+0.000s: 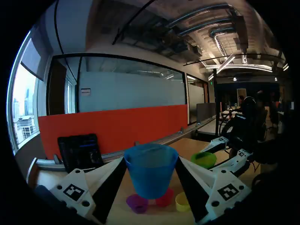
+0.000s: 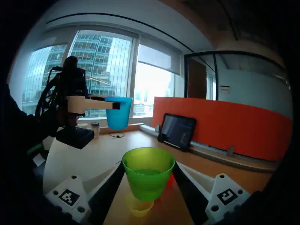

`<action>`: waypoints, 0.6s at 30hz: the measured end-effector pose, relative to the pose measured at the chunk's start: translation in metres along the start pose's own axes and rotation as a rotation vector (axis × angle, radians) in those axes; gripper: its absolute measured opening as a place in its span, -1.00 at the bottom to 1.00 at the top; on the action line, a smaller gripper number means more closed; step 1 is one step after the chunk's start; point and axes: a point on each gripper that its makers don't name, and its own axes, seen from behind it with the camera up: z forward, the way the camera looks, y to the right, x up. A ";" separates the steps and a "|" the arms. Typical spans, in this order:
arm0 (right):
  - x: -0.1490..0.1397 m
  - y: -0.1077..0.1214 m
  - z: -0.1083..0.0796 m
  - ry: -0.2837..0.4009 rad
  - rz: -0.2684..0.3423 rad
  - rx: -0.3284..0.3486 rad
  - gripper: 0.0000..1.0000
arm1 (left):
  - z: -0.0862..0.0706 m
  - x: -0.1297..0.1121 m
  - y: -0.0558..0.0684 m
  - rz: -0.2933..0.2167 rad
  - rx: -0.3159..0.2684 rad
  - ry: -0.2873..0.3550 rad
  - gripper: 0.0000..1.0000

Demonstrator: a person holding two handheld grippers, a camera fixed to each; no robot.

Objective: Pour water

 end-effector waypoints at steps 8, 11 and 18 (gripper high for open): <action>-0.009 0.016 -0.011 -0.022 0.001 -0.033 0.82 | -0.004 -0.033 -0.008 -0.002 0.016 -0.035 0.75; -0.012 0.020 -0.013 -0.029 0.007 -0.040 0.82 | -0.004 -0.047 -0.010 -0.006 0.017 -0.057 0.75; -0.025 0.025 -0.017 -0.059 0.020 -0.045 0.82 | -0.001 -0.080 -0.017 -0.005 0.028 -0.112 0.75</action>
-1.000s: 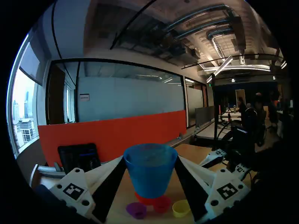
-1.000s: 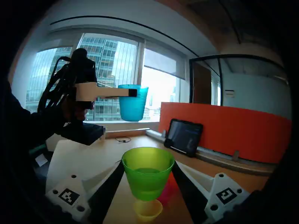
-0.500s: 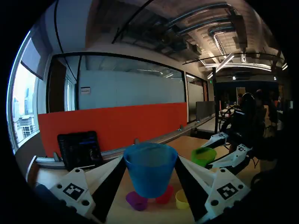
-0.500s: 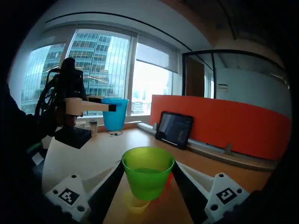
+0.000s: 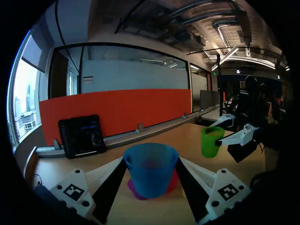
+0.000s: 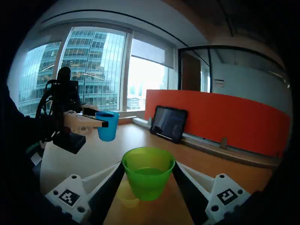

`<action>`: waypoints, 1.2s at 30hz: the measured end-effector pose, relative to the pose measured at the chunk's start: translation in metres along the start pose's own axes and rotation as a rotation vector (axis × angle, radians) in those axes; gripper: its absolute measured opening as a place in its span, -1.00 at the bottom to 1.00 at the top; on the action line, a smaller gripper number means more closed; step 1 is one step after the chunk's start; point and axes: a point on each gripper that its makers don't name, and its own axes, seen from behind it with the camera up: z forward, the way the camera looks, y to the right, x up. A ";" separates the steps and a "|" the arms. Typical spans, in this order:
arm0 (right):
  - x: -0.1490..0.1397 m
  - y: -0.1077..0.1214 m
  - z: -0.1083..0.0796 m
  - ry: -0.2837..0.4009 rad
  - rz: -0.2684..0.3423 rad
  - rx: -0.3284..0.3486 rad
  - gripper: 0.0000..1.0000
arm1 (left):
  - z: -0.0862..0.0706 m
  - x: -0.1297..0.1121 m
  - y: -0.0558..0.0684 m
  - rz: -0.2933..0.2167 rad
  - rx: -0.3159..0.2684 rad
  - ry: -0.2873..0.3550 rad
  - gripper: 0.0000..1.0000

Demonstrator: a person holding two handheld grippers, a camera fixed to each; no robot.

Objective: Pour water

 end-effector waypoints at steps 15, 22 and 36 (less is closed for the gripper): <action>-0.036 0.006 -0.004 -0.087 0.028 0.011 0.82 | 0.014 -0.068 -0.008 0.002 0.004 -0.151 0.75; -0.058 0.004 -0.005 -0.142 0.048 0.026 0.82 | 0.018 -0.098 -0.010 0.002 0.003 -0.231 0.75; -0.093 0.000 -0.006 -0.226 0.062 0.043 0.84 | 0.023 -0.143 -0.018 0.023 0.006 -0.364 0.75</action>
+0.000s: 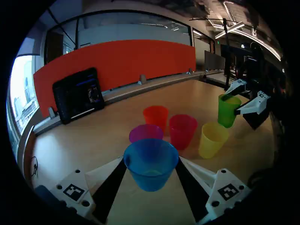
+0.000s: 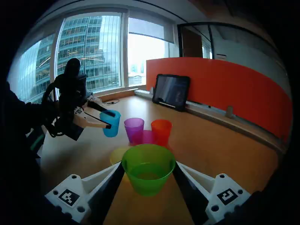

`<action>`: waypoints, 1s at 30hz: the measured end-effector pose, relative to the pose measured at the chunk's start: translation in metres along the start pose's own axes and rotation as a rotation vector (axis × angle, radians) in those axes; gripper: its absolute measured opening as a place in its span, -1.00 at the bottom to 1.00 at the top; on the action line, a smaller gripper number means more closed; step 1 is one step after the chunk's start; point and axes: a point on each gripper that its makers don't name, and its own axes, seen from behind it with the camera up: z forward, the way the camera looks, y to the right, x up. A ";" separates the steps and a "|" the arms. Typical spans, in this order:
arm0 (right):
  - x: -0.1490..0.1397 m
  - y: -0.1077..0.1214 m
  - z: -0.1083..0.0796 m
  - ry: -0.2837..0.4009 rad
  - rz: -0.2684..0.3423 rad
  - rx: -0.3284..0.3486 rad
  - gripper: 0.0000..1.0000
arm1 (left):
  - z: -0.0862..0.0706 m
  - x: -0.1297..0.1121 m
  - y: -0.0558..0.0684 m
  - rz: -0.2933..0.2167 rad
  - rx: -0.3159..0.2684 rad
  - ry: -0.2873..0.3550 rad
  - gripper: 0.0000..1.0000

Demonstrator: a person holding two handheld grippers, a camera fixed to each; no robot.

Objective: Pour water

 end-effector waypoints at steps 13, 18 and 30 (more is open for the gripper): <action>-0.017 0.006 0.003 -0.030 0.014 -0.002 0.84 | 0.012 -0.027 -0.006 0.002 0.002 -0.079 0.75; -0.021 0.005 0.005 -0.038 0.012 0.001 0.84 | 0.015 -0.031 -0.006 0.004 0.002 -0.088 0.75; -0.036 0.003 0.012 -0.067 -0.003 0.002 0.84 | 0.012 -0.043 -0.010 -0.007 0.009 -0.119 0.78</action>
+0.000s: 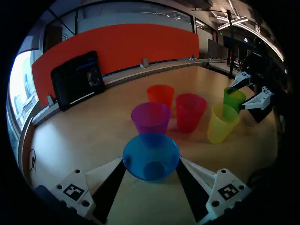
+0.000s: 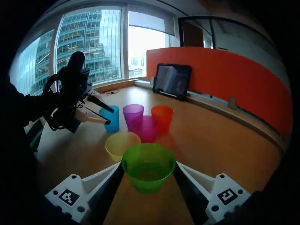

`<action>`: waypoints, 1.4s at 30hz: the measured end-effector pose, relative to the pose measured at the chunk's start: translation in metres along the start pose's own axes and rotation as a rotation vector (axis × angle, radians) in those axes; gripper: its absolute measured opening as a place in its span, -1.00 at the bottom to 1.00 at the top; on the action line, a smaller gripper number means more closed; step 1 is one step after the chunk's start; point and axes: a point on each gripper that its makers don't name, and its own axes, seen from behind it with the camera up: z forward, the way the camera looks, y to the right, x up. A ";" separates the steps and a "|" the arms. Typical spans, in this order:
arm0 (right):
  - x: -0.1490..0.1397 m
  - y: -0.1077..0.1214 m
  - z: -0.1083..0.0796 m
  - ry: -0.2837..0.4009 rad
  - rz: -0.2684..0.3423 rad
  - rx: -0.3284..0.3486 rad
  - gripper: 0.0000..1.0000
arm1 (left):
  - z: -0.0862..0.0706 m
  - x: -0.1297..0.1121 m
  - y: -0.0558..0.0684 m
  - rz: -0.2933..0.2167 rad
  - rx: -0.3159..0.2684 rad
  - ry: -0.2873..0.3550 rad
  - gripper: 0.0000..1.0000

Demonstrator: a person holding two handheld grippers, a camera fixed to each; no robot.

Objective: Pour water

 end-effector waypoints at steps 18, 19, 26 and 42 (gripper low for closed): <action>-0.020 0.005 0.009 -0.034 -0.012 -0.026 0.84 | -0.012 -0.014 0.001 -0.043 -0.001 -0.021 0.92; -0.020 0.006 0.010 -0.034 -0.011 -0.027 0.85 | -0.013 -0.015 0.001 -0.043 -0.002 -0.021 0.92; -0.023 0.006 0.010 -0.031 -0.007 -0.033 0.85 | -0.020 -0.016 0.006 -0.034 -0.015 -0.024 0.92; -0.027 0.006 -0.013 -0.021 0.037 -0.074 1.00 | -0.038 -0.020 0.017 -0.039 -0.011 -0.006 0.92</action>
